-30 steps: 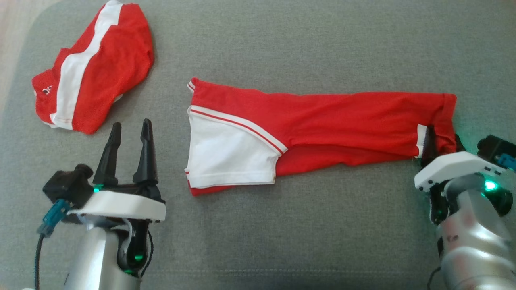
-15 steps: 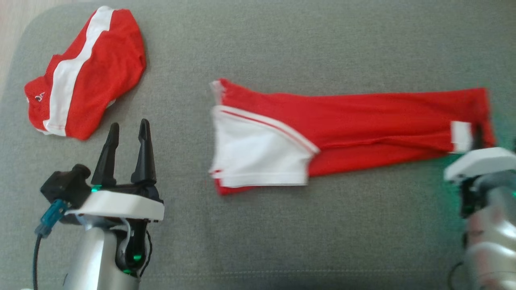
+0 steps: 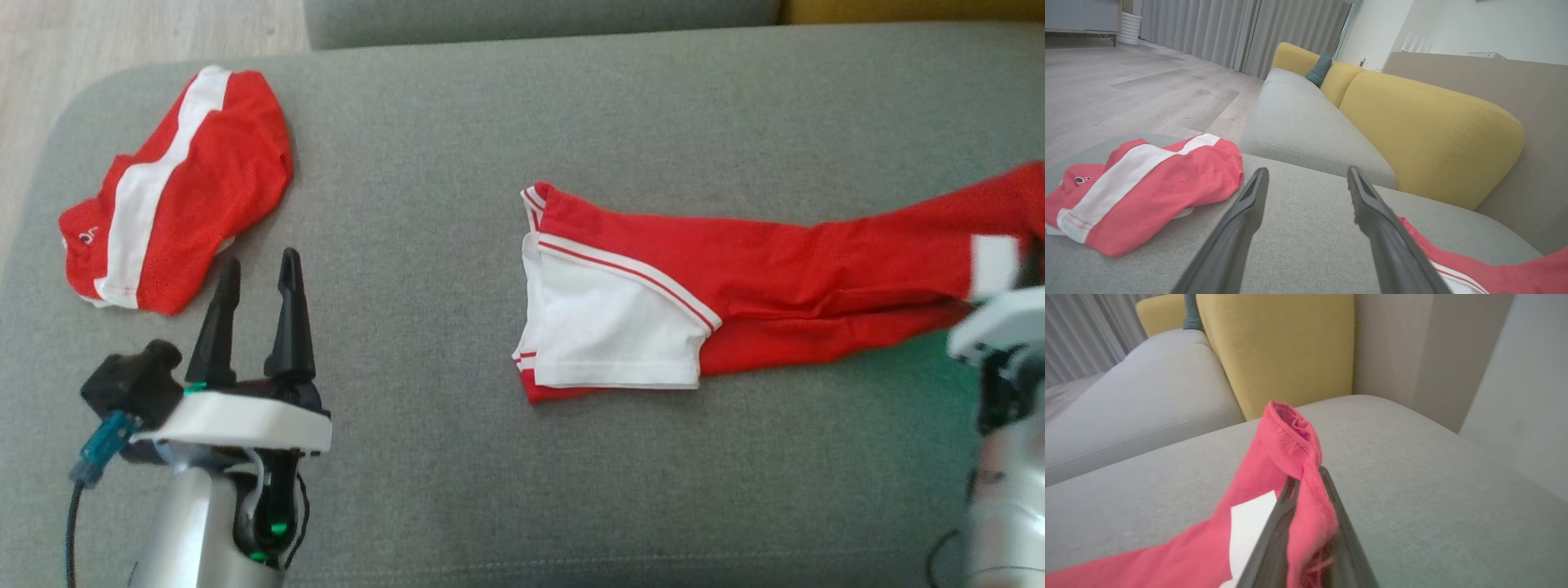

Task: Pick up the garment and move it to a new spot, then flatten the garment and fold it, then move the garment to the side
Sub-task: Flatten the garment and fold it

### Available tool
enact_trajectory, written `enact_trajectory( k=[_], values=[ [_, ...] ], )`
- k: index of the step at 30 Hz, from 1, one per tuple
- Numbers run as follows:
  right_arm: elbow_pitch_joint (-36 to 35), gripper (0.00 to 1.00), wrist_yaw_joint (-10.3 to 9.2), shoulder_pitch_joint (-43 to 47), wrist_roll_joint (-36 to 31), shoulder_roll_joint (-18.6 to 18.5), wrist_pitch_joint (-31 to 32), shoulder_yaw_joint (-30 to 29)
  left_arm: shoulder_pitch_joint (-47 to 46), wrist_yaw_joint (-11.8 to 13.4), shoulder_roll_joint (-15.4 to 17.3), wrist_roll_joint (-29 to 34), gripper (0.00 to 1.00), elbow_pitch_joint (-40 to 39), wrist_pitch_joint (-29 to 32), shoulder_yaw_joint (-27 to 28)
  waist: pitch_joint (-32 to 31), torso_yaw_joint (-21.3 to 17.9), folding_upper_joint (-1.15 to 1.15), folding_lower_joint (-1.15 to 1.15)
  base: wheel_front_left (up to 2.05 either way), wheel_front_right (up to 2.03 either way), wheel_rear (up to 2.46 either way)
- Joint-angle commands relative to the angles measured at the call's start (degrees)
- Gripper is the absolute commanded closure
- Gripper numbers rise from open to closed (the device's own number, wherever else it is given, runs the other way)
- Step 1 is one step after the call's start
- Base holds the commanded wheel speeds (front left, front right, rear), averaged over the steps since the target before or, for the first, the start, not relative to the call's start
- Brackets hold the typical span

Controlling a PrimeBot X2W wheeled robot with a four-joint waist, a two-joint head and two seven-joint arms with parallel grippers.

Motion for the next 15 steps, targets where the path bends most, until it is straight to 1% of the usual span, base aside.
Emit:
enact_trajectory(
  k=[1, 5, 12, 15],
  values=[
    [-2.8, 1.0, -0.05, -1.2, 1.0, 0.2, 0.5, 2.9, -0.4, 0.4, 0.5, -0.1, 0.0, -1.5, -0.3, 1.7, -0.6, -0.1, 0.0, 0.0, 0.0, 0.0, 0.0],
    [-6.4, 1.0, -0.05, -0.3, 6.1, 1.1, 3.2, 10.2, 0.4, 0.6, 0.5, -0.4, 0.0, -1.4, -0.3, 1.5, -2.1, 0.1, 0.0, 0.0, 0.0, 0.0, 0.0],
    [-11.5, 1.0, -0.05, 3.5, 24.0, 1.2, 7.1, 29.8, 1.4, 1.0, 0.5, -0.7, 0.0, -1.2, -0.3, 1.2, -4.0, 1.2, 0.0, 0.0, 0.0, 0.0, 0.0],
    [-13.6, 1.0, -0.05, 5.7, 30.8, 1.2, 7.8, 36.9, 1.9, 1.1, 0.5, -0.8, 0.0, -1.3, -0.3, 0.9, -4.5, 1.7, 0.0, 0.0, 0.0, 0.0, 0.0]
  ],
)
